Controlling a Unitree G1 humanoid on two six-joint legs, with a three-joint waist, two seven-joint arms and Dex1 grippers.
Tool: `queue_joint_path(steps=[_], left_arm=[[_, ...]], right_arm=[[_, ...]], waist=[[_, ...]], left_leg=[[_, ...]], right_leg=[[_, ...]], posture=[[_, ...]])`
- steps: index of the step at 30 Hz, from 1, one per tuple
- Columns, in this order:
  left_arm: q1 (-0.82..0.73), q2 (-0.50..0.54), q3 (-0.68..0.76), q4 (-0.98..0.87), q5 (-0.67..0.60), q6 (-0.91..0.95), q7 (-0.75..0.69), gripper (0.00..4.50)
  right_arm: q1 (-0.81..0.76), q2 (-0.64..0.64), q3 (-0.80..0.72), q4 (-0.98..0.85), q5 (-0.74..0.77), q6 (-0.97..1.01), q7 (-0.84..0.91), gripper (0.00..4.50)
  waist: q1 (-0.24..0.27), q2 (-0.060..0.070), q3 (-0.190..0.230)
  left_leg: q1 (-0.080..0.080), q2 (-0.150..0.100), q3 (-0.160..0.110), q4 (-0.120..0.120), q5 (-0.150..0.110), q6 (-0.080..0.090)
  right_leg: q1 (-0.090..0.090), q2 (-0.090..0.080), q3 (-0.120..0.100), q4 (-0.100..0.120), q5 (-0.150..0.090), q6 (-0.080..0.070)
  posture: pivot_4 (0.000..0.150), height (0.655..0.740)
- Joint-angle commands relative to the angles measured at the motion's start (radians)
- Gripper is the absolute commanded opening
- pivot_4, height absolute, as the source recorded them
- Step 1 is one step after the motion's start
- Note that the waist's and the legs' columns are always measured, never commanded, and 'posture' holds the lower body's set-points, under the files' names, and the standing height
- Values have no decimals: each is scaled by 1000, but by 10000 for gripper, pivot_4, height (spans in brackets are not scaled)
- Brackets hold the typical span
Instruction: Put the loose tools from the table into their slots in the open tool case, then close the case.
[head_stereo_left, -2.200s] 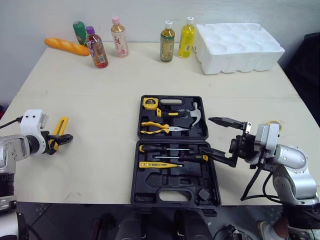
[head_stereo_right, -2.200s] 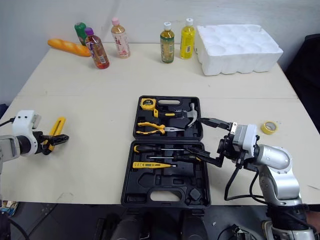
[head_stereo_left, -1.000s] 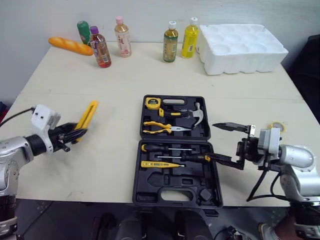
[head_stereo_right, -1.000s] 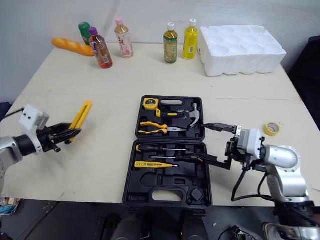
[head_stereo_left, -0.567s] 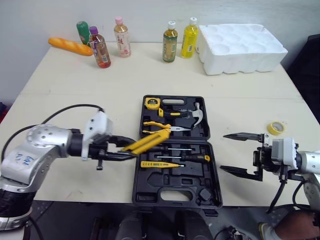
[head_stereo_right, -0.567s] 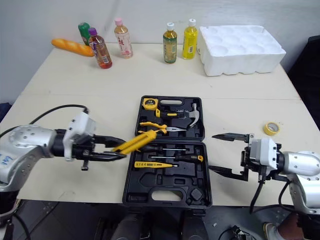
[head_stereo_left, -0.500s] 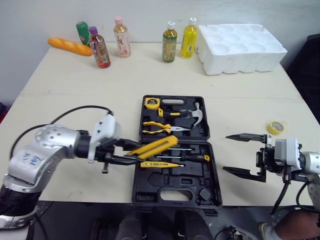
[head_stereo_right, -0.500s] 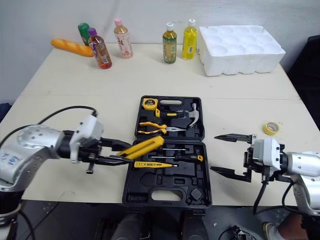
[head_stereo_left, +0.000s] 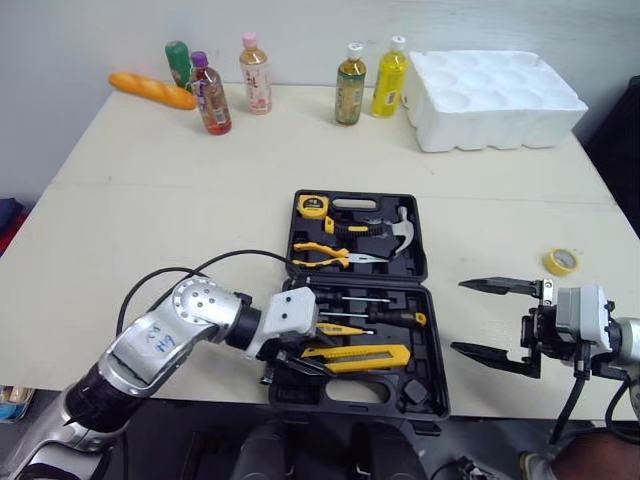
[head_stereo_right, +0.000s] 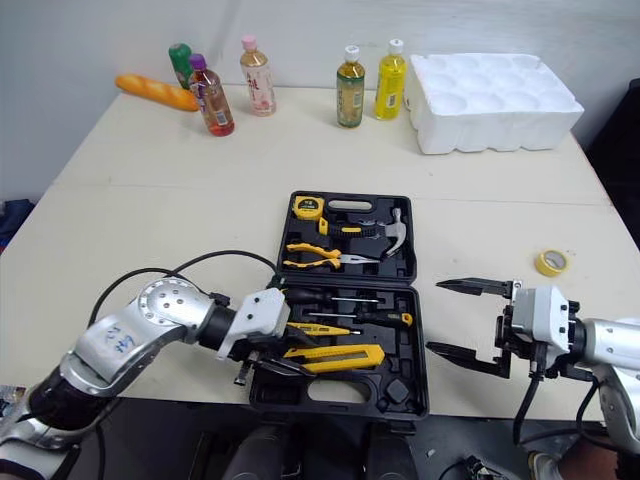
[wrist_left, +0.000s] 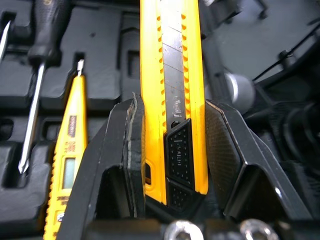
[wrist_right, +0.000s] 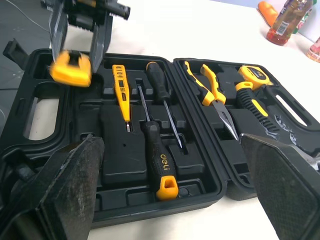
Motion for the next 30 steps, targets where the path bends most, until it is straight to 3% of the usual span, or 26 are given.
queue_joint_path(steps=[1, 17, 30], left_arm=[[-17, 1, -8, -7, 27, 3, 1, 12580], [-111, -26, -139, 0, 164, 103, 29, 12580], [-186, -22, -212, -30, 182, 202, 25, 12580]], right_arm=[[21, 5, -42, -35, 14, -19, 0, 45000], [77, 9, -62, -10, 19, -59, 29, 45000], [93, 24, -65, -16, 14, -70, 28, 45000]], waist=[[3, 0, 0], [9, 0, 0], [15, 0, 0]], left_leg=[[0, 0, 0, 0, 0, 0], [0, 0, -1, 1, 0, 0], [0, 0, -1, 2, 1, 0]], right_leg=[[0, 0, 0, 0, 0, 0], [1, 0, -1, 0, 0, 0], [2, 1, -1, 0, 0, 0]], posture=[[1500, 7400], [1500, 7400], [1500, 7400]])
